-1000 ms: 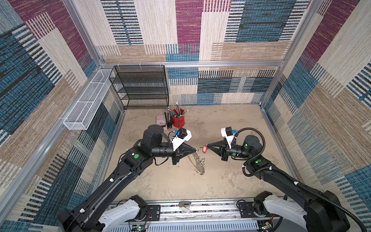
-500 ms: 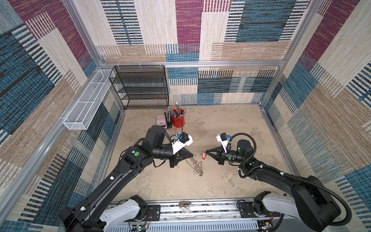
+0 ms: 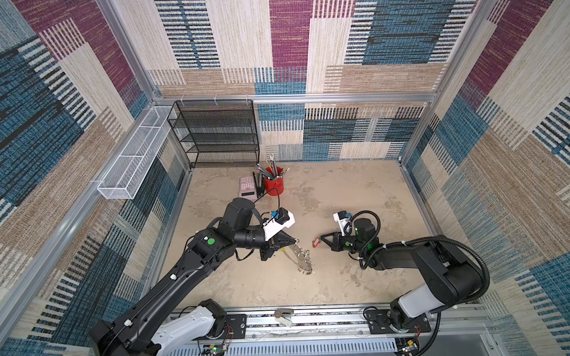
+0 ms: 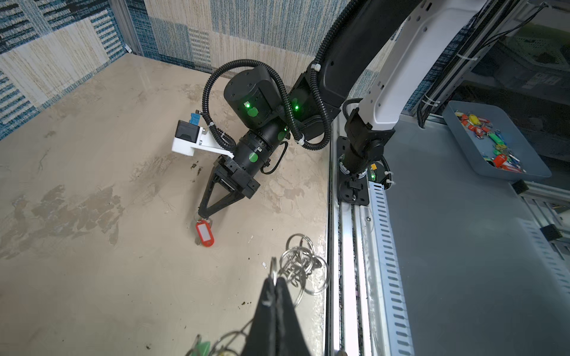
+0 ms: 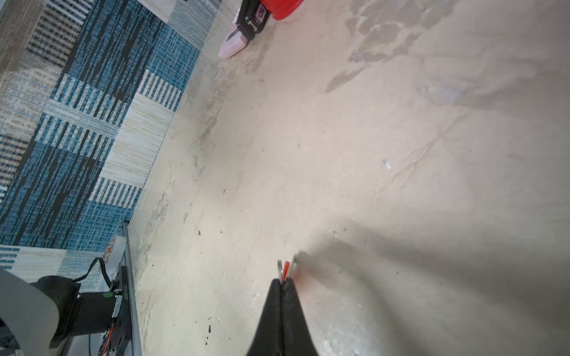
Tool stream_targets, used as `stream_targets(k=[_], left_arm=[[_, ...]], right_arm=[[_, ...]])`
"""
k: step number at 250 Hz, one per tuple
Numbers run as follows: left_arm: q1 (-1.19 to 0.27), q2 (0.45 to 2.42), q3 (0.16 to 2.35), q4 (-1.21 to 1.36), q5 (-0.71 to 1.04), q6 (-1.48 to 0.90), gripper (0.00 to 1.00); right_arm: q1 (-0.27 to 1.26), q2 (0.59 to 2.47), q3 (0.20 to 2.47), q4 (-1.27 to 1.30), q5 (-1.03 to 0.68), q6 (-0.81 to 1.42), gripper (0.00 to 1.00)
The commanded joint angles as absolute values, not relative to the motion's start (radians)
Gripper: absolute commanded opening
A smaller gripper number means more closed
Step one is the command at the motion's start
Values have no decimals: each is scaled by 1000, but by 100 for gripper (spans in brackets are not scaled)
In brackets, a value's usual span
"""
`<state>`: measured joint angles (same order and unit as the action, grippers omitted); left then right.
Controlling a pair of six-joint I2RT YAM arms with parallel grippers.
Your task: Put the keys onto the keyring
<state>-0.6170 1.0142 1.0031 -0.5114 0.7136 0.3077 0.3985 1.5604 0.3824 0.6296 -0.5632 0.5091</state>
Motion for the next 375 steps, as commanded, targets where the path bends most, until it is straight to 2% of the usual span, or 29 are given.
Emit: stream_targets(k=[1,20,35,81,117,155,180,220,269,304,375], left_arm=[[-615,1012,986,-413,735,278,0],[-615,1019,980,-387,736,258,0],[-613,1020,970,-358,744,238,0],[-612,1008,904,-187,758,139,0],[-611,984,828,1,776,17,0],[-609,977,703,289,792,-146,0],[-609,985,691,334,806,-212,0],[-607,984,812,21,816,-166,0],[-598,1009,978,-363,827,-23,0],[-594,1044,1041,-473,848,16,0],[-588,1095,1089,-513,884,60,0]], right_arm=[[389,1562,376,688,-529,553,17],[380,1532,378,664,-517,561,32],[376,1483,380,627,-499,559,39],[374,1251,433,480,-491,527,50],[374,1086,498,490,-660,497,58],[403,1050,602,454,-849,450,58],[473,1030,640,432,-891,404,59],[523,1051,681,382,-925,328,57],[573,1120,742,335,-969,289,46],[603,1144,758,357,-983,303,40],[642,1177,753,357,-966,300,34]])
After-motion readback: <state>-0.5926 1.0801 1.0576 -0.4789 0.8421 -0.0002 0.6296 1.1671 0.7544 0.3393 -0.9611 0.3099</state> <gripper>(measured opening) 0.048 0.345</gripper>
